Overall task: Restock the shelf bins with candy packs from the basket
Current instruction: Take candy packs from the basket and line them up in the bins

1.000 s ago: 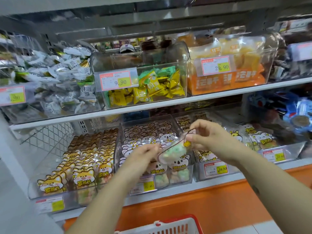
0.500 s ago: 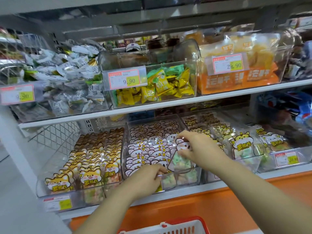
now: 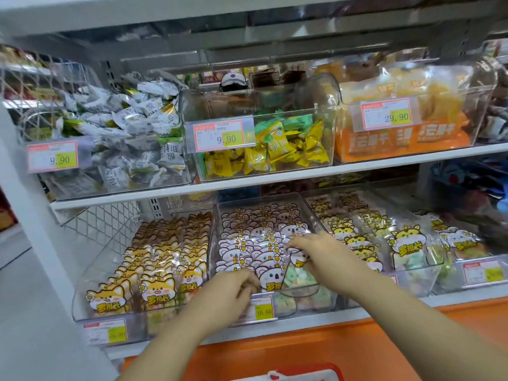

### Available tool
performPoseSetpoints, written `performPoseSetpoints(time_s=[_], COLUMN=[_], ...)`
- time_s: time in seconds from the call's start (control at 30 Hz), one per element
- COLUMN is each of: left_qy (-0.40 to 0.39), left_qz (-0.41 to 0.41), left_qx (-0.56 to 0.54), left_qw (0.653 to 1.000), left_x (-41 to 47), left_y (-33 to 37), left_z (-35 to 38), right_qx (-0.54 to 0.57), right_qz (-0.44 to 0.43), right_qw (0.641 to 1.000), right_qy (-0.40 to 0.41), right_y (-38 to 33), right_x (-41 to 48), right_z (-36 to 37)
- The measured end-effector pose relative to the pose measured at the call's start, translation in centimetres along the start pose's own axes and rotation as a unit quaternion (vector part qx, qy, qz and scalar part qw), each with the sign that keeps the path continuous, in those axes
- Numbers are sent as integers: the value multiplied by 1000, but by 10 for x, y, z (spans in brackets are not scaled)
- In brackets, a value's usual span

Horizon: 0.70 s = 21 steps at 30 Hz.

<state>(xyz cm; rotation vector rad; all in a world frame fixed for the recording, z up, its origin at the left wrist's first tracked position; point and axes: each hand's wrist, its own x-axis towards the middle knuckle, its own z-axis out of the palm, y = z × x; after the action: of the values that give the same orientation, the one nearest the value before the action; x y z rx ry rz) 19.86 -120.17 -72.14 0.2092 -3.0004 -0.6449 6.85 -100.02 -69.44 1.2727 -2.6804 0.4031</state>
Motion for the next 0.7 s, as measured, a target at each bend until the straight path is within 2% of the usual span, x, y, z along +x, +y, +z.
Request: performPoseSetpoints(time_s=[0.1,0.17,0.27,0.33,0.43,0.57,0.7], left_qy=[-23,-22,35,72,59,10,30], left_qz=[12,14,28,54,66,-5,-76], left_qx=[35,47,95,111,83,1,-76], left_qw=[999,999,994,990,993,1000,994], left_x=[-5,-6,-4,0,11,28,44], left_y=[-7,-4,11,25,46,59,63], left_z=[-5,-4,-1,2,14,35,42], right_qx=[1,-39,-76,-97,-121,-83,-32], right_qz=[2,29,56,38,27,33,37], right_qw=[1000,998,995,994,992,996,997], right_qy=[-27,-27,-15,-18,-23,-18,-55], right_y=[4,12,15,6,4,17,22], right_x=[1,2,1,2,6,8,6], right_z=[-15,-29,-32,-22,-12,-8,-11])
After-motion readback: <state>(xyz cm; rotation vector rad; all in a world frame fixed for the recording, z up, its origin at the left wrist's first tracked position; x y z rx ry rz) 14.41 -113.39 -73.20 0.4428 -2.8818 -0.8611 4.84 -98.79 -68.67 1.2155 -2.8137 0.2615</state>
